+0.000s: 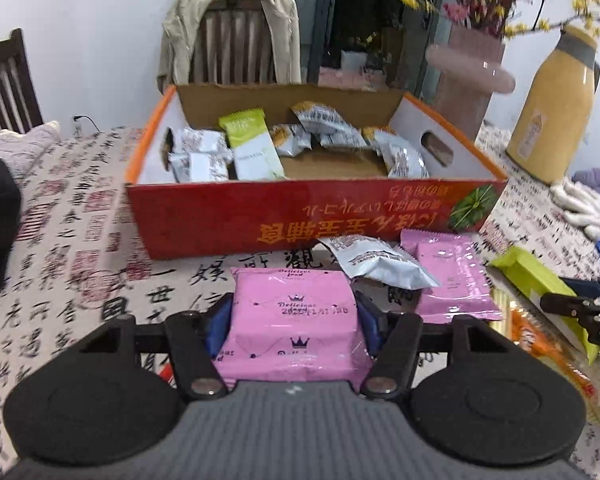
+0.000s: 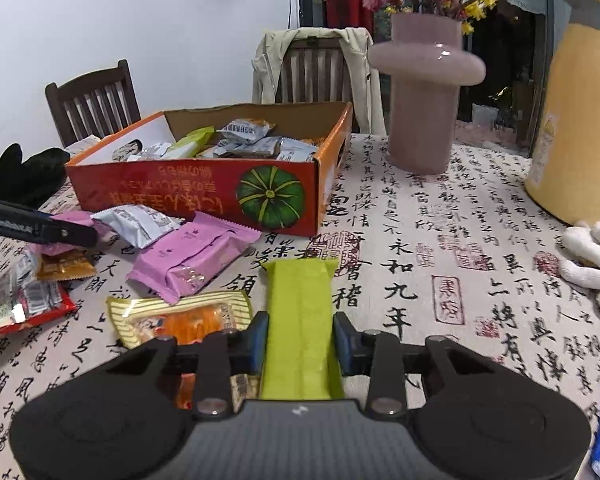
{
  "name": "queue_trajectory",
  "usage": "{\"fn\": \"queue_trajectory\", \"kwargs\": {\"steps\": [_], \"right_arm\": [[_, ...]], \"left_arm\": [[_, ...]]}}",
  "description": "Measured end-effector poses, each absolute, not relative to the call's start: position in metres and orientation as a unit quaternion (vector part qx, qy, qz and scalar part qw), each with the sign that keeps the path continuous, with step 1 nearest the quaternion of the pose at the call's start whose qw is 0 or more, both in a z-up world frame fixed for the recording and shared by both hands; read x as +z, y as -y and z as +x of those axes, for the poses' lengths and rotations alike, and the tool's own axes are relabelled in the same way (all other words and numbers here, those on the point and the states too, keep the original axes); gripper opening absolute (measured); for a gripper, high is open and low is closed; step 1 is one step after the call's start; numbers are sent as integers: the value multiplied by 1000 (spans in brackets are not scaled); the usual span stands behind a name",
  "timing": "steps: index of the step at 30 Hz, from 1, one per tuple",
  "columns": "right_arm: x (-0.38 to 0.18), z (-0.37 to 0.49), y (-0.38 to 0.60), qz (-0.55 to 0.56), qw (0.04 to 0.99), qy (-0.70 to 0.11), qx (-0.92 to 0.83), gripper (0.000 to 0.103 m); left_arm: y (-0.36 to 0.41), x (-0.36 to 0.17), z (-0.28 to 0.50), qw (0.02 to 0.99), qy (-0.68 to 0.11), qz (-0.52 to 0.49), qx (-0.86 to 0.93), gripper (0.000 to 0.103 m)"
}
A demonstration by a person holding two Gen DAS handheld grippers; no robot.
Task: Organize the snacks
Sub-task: 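Carry the pink packet and green bar into the orange box and open both tools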
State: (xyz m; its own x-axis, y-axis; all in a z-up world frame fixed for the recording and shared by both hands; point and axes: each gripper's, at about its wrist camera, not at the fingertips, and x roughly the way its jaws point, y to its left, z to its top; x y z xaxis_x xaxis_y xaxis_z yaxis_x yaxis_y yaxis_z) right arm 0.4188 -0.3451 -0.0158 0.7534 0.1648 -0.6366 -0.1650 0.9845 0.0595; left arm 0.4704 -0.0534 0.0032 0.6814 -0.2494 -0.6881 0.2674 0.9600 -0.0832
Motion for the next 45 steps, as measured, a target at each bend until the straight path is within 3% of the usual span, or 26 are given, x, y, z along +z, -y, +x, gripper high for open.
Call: {"fn": "queue_trajectory", "kwargs": {"steps": [10,22,34,45], "right_arm": [[1,322,342,29,946,-316,73,33],[-7,209,293,68,942,-311,109,33],[7,189,273,49,946,-298,121,33],[43,236,278,70,948,-272,152,33]], "left_arm": [[7,34,358,938,-329,-27,-107,63],[-20,15,244,925,-353,-75,-116,63],[-30,19,223,930,-340,-86,-112,63],[-13,51,275,939,-306,-69,-141,63]]}}
